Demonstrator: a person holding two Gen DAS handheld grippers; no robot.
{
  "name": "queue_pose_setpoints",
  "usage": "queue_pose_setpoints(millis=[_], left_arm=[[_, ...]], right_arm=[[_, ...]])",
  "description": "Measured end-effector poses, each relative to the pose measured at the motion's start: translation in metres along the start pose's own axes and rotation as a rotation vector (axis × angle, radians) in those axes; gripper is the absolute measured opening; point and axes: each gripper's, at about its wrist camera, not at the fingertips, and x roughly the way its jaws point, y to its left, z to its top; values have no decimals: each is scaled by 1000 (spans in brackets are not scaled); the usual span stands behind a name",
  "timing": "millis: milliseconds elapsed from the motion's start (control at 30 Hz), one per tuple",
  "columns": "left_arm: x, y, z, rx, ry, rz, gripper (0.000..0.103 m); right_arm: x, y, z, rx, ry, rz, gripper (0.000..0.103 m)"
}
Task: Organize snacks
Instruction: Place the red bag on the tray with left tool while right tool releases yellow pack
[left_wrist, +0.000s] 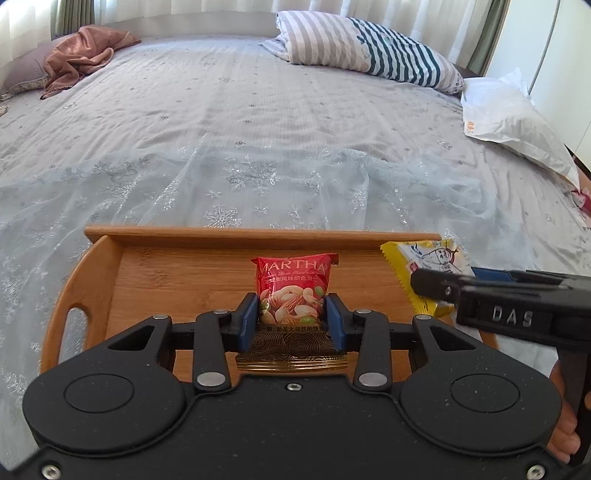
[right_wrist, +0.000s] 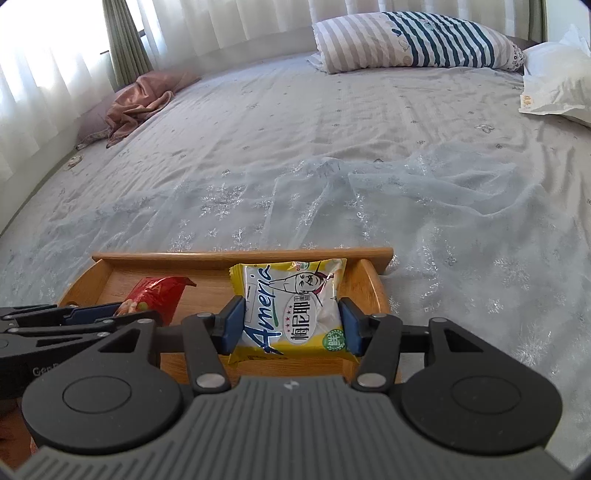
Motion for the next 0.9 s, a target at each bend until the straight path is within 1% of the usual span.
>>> queue_pose_setpoints(millis=[133, 300, 467, 733, 900], left_arm=[[14, -1, 5, 2, 8, 1, 37], [27, -1, 6, -17, 18, -19, 37], [38, -1, 4, -20, 22, -21, 37], [43, -8, 5, 14, -7, -27, 38], [45, -8, 6, 10, -13, -38, 38]], right_arm=[[14, 2, 1, -27, 10, -12, 59], [27, -2, -1, 3, 12, 11, 59], [38, -5, -6, 29, 9, 8, 59], [46, -9, -8, 51, -1, 2, 61], [46, -13, -7, 66, -14, 17, 61]])
